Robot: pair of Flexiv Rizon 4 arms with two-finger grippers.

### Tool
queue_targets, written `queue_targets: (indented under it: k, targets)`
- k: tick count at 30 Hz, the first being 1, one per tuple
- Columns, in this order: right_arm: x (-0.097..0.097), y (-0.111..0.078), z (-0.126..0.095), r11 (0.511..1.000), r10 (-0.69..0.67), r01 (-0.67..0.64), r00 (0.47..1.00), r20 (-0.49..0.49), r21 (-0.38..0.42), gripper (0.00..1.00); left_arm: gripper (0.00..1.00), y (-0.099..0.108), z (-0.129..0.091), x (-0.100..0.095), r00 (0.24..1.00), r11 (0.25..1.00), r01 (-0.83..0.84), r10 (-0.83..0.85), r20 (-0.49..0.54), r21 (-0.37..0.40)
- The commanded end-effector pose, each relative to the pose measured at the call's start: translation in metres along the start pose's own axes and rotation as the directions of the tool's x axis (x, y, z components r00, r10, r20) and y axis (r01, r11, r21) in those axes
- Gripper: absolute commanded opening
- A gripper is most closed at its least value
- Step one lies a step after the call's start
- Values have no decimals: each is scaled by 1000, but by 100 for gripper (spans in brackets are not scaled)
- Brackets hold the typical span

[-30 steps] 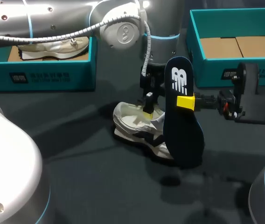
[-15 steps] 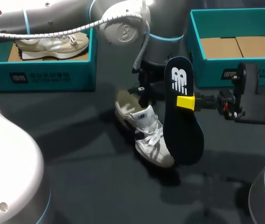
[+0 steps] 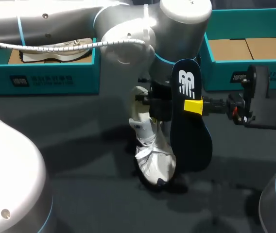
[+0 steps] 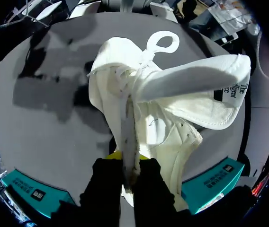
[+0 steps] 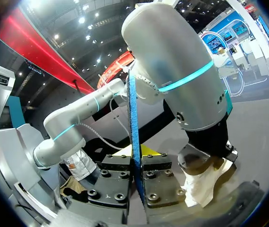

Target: Take the shoe out of the shoebox, open the shoe tongue, remove and reinsert the insole, then place the shoe into the shoebox

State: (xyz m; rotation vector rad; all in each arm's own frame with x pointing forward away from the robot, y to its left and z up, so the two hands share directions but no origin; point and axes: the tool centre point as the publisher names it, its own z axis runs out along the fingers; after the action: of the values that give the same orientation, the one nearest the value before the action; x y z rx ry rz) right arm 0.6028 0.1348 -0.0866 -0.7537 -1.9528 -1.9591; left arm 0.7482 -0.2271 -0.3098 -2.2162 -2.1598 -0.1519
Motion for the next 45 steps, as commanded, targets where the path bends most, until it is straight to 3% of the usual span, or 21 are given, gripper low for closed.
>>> queue_targets:
  k: [1,9,23,37,42,43,44,45]
  targets:
    - [2,-2,0,1000,0,0,1000,5,-2,0,0,-4,3,5,986,987,-156,157,55,-33]
    - [2,-2,0,1000,0,0,1000,5,-2,0,0,-6,10,-2,972,975,-223,224,66,-14]
    - [2,-2,0,1000,0,0,1000,5,-2,0,0,-3,32,-19,991,990,-132,131,20,45]
    - [2,-2,0,1000,0,0,1000,5,-2,0,0,3,53,-22,987,983,-164,163,11,84]
    - [2,-2,0,1000,0,0,1000,5,-2,0,51,4,42,-15,986,985,-164,160,52,61]
    - [2,-2,0,1000,0,0,1000,5,-2,0,84,4,37,-14,985,986,-162,159,64,45]
    - [2,-2,0,1000,0,0,1000,5,-2,0,100,5,31,-12,984,986,-163,161,76,21]
    - [2,-2,0,1000,0,0,1000,5,-2,0,100,6,25,-11,983,987,-159,158,90,5]
